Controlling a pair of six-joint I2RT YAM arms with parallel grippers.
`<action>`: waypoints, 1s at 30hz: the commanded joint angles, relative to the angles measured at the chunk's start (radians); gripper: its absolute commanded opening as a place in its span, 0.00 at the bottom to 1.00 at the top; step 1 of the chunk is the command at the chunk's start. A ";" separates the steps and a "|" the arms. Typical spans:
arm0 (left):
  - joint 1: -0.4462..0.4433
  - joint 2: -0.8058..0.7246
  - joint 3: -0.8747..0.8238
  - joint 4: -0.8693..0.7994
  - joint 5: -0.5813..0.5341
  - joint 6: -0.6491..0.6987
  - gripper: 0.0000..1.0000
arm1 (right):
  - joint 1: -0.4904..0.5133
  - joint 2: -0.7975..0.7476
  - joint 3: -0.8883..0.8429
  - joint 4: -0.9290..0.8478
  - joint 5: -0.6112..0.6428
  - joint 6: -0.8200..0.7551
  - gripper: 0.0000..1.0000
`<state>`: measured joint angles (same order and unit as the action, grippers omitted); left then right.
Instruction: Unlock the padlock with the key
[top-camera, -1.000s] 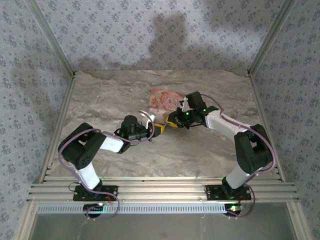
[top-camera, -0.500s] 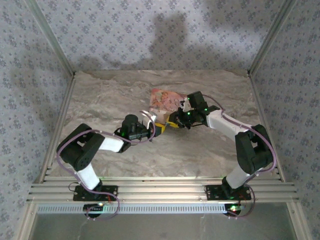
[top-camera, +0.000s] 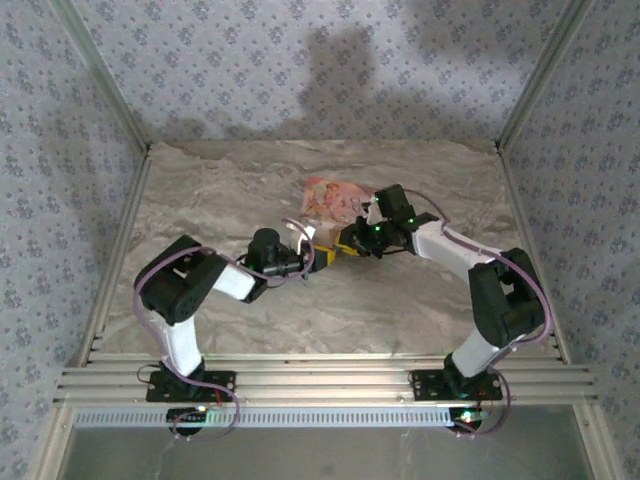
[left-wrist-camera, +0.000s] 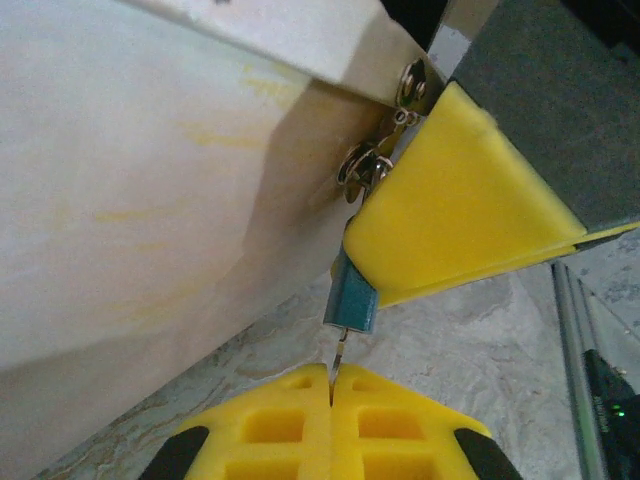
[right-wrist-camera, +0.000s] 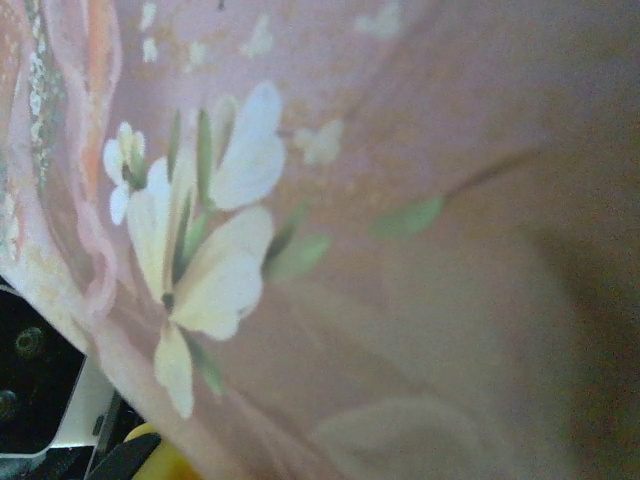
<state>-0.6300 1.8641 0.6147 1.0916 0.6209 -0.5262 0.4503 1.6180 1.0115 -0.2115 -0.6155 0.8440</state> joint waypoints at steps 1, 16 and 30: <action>-0.003 0.021 0.072 0.195 0.051 -0.105 0.00 | 0.051 0.028 -0.026 -0.006 -0.070 -0.015 0.00; -0.008 -0.015 0.014 0.091 0.042 -0.025 0.00 | 0.160 0.067 -0.006 0.018 0.013 -0.080 0.00; -0.016 0.025 -0.107 0.139 -0.054 0.052 0.00 | 0.166 0.062 -0.057 0.041 0.086 -0.047 0.17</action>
<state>-0.6380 1.8996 0.5152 1.1118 0.5949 -0.5011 0.5861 1.6695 0.9672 -0.1596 -0.4377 0.7849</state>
